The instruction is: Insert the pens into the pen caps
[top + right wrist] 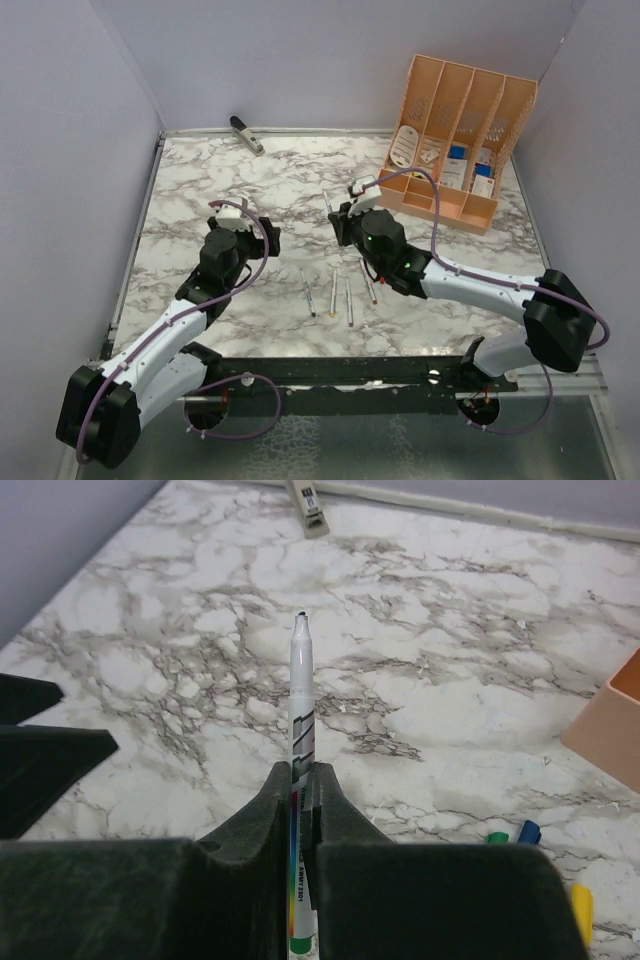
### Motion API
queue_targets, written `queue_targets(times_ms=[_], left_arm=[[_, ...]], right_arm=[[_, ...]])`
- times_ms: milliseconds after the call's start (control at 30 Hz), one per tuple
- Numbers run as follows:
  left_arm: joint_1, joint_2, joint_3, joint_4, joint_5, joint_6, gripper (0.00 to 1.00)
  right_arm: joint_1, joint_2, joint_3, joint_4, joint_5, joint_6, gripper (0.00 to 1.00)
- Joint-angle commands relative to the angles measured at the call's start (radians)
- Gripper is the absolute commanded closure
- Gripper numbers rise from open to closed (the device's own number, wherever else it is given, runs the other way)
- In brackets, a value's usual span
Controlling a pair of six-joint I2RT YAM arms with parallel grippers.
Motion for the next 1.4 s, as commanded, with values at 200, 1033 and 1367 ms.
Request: queue_targets(times_ms=[200, 1033, 1367], left_arm=[[0.0, 0.236, 0.081, 0.455, 0.802, -0.076, 0.15], [-0.012, 0.441, 0.028, 1.26, 1.162, -0.554, 0.33], [-0.017, 0.529, 0.034, 1.441, 1.151, -0.671, 0.48]], right_arm=[[0.009, -0.262, -0.355, 0.627, -0.16, 0.01, 0.99], [0.009, -0.225, -0.427, 0.895, -0.321, 0.147, 0.99], [0.009, -0.209, -0.418, 0.886, -0.368, 0.18, 0.99]])
